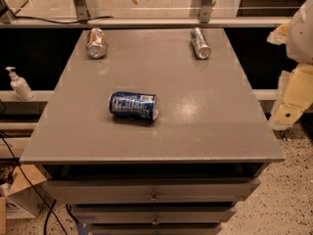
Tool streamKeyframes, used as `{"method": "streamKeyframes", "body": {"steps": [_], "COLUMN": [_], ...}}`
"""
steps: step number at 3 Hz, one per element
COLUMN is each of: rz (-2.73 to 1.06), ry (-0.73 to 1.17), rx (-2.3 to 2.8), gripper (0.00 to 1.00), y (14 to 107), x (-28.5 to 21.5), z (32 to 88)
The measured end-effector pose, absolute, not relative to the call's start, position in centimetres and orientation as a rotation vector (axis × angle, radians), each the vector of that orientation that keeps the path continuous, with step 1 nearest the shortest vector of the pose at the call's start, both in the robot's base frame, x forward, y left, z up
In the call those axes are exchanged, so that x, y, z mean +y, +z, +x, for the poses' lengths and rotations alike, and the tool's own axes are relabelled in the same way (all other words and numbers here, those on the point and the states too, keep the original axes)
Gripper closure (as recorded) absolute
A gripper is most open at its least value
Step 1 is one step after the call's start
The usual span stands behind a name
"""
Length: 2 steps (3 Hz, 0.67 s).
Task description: Move redbull can near orange can
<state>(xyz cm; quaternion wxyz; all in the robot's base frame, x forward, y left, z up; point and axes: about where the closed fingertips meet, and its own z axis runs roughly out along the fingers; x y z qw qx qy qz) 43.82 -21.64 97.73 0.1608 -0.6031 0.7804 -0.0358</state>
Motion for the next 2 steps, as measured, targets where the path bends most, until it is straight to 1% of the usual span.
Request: {"method": "streamKeyframes", "body": {"steps": [2], "rz": [-1.676], "ry": [-0.079], "rx": [2.204], "gripper": [0.0], "y": [98.04], "x": [-21.91], "z": [43.99]}}
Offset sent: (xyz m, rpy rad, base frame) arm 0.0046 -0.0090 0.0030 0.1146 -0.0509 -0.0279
